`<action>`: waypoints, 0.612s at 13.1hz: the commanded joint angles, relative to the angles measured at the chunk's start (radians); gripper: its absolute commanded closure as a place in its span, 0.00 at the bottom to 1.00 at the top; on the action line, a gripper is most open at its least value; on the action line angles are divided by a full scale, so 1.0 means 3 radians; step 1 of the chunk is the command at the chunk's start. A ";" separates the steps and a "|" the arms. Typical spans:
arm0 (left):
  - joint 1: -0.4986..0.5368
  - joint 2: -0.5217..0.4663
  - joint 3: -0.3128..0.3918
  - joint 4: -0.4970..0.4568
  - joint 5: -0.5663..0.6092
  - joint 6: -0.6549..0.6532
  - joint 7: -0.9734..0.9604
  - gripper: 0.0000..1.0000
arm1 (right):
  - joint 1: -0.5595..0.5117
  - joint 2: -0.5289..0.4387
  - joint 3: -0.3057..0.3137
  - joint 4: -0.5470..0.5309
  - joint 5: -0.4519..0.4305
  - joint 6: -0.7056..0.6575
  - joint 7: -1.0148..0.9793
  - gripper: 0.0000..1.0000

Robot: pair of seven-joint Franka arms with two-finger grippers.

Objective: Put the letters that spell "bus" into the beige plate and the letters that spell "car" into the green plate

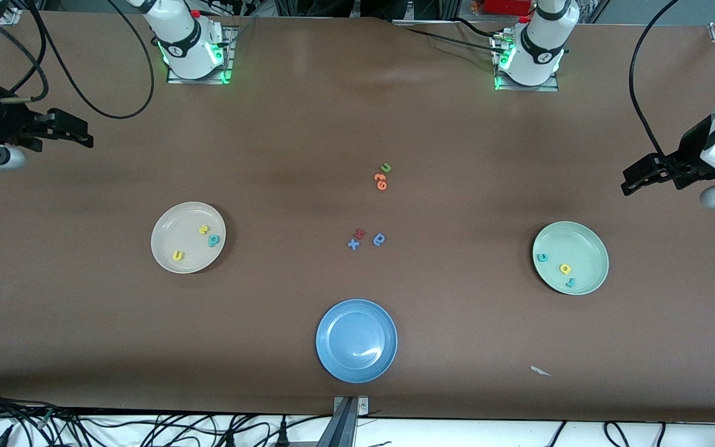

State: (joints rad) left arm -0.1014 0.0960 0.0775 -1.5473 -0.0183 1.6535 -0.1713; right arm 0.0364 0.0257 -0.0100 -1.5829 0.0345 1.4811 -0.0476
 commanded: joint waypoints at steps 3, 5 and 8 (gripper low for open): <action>0.0047 -0.0003 -0.0018 -0.0017 -0.0051 -0.0076 0.0013 0.00 | 0.0129 -0.0045 -0.0161 -0.0047 -0.0028 -0.0008 0.0011 0.00; 0.0057 0.0002 -0.0003 0.0024 -0.0062 -0.0071 0.0019 0.00 | 0.0088 -0.0035 -0.0151 -0.0047 -0.0023 0.0023 -0.0010 0.00; 0.0057 -0.0003 -0.0003 0.0024 -0.0077 -0.0076 0.0013 0.00 | 0.0098 -0.0035 -0.0161 -0.0041 -0.0033 -0.0003 -0.0010 0.00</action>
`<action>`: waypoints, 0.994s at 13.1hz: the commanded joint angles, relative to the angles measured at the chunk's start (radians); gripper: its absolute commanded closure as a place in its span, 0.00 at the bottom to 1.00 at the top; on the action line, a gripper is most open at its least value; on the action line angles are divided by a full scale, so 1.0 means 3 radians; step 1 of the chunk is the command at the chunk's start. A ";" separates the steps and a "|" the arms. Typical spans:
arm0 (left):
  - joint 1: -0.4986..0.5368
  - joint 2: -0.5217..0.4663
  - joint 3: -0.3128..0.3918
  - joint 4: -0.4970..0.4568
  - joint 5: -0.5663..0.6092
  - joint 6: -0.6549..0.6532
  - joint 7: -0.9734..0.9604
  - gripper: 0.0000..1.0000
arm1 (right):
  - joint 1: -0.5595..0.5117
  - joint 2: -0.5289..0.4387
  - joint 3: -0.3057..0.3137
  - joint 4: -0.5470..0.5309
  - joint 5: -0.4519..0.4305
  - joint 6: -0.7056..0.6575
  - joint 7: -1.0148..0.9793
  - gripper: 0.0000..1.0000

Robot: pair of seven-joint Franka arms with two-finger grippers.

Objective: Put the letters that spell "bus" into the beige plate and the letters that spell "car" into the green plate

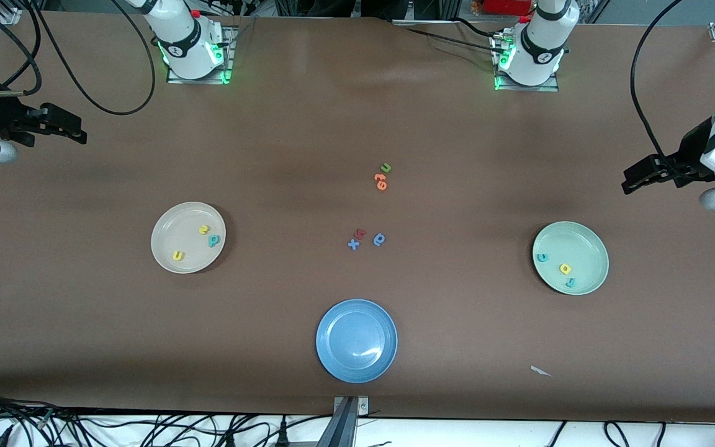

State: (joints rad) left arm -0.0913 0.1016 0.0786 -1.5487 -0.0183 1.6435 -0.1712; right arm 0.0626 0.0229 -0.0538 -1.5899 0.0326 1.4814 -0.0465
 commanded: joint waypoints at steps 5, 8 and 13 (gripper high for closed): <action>0.0023 -0.0017 -0.0006 0.0029 -0.0077 -0.0043 -0.0002 0.00 | 0.0016 -0.0025 -0.0015 -0.0003 -0.0037 0.0002 -0.0019 0.00; 0.0018 -0.0016 -0.0006 0.0019 -0.0077 -0.0119 -0.0002 0.00 | 0.0022 -0.0020 -0.0015 0.0008 -0.0098 0.0007 -0.0014 0.00; 0.0023 -0.0011 -0.0006 0.0029 -0.0082 -0.0181 0.0008 0.00 | 0.0042 -0.0020 -0.0005 0.0023 -0.0190 -0.0014 -0.0009 0.00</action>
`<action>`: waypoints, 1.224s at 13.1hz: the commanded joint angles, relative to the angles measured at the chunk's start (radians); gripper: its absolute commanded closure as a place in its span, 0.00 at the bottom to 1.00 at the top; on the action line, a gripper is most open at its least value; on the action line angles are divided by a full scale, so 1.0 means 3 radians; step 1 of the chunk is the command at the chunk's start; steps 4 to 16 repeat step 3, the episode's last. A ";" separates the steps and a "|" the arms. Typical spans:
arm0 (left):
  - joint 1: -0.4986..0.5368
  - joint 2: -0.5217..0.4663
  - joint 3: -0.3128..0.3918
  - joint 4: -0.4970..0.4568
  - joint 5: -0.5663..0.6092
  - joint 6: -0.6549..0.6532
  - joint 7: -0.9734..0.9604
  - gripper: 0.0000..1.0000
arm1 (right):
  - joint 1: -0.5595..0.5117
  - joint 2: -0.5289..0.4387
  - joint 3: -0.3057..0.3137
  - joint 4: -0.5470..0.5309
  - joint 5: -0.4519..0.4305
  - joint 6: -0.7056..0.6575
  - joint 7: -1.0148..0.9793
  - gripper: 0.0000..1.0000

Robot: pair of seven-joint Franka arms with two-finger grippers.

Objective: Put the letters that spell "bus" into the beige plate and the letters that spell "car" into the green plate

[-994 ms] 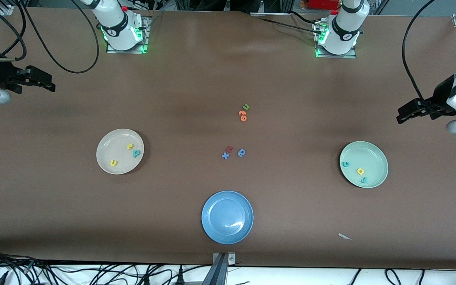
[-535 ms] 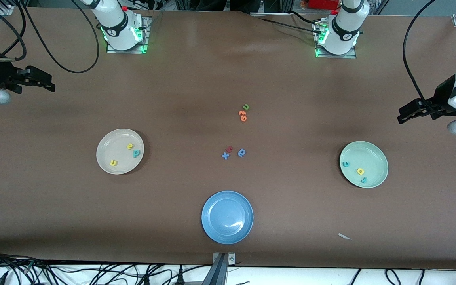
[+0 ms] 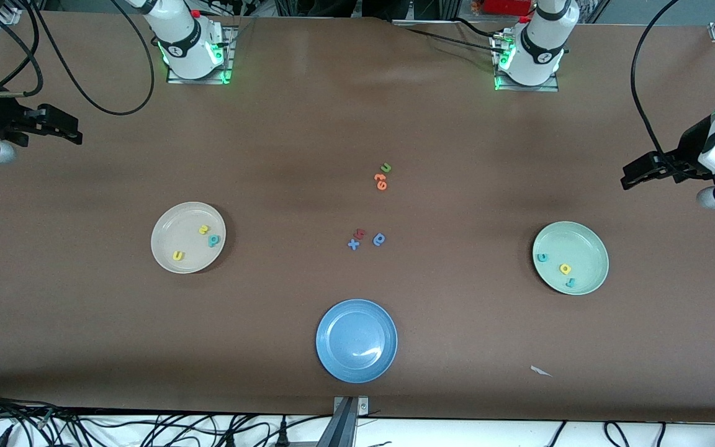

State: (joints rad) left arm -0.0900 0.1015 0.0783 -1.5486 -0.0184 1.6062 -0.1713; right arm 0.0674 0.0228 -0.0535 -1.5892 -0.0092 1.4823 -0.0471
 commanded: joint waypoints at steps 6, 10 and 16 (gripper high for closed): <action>0.0019 -0.0016 -0.0005 0.0028 -0.0082 -0.0067 0.0008 0.00 | 0.0016 -0.0020 -0.0016 0.0020 -0.0051 -0.0007 0.0003 0.00; 0.0019 -0.0016 -0.0005 0.0028 -0.0082 -0.0067 0.0008 0.00 | 0.0016 -0.0020 -0.0016 0.0020 -0.0051 -0.0007 0.0003 0.00; 0.0019 -0.0016 -0.0005 0.0028 -0.0082 -0.0067 0.0008 0.00 | 0.0016 -0.0020 -0.0016 0.0020 -0.0051 -0.0007 0.0003 0.00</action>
